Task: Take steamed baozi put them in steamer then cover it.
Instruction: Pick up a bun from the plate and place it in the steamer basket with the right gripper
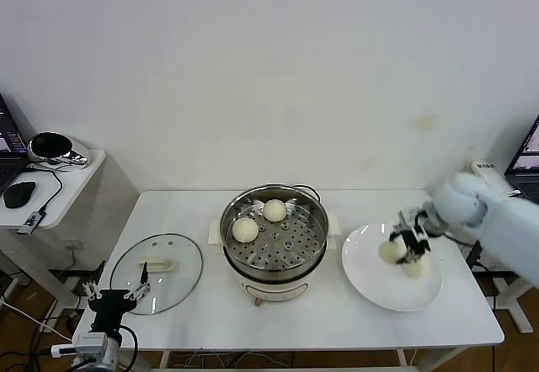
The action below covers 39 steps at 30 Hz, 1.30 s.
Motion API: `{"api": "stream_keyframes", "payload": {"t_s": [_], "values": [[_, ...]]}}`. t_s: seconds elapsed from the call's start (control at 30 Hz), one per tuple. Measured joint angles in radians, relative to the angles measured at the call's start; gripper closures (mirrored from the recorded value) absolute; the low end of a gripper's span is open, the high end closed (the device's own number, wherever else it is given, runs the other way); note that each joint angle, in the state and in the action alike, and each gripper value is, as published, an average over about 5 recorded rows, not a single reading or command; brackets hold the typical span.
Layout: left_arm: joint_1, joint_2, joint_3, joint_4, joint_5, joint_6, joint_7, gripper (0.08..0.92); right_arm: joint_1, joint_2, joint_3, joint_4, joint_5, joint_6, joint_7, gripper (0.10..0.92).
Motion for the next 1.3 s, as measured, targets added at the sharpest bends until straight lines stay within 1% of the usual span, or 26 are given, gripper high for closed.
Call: {"api": "stream_keyframes", "payload": {"t_s": [0.3,0.43,0.6,0.9,1.3], "values": [[-0.003,0.004,0.001,0.006,-0.005,-0.003,0.000,0.177,0.269,0.119,-0.133,0.000,0.133,0.028,0.011,0.431],[-0.003,0.003,-0.002,0.005,-0.005,-0.003,0.000,0.177,0.331,0.191,-0.189,0.002,0.193,0.064,0.029,0.425],[0.003,0.001,-0.012,0.002,-0.006,-0.004,0.000,0.177,0.369,0.287,-0.250,-0.008,0.225,0.125,0.044,0.420],[0.007,-0.015,-0.029,0.004,-0.008,-0.007,-0.001,0.177,0.388,0.446,-0.349,-0.045,0.176,0.284,0.050,0.407],[0.009,-0.024,-0.031,0.010,-0.003,-0.010,-0.001,0.177,0.338,0.581,-0.416,-0.107,0.035,0.496,0.069,0.402]]}}
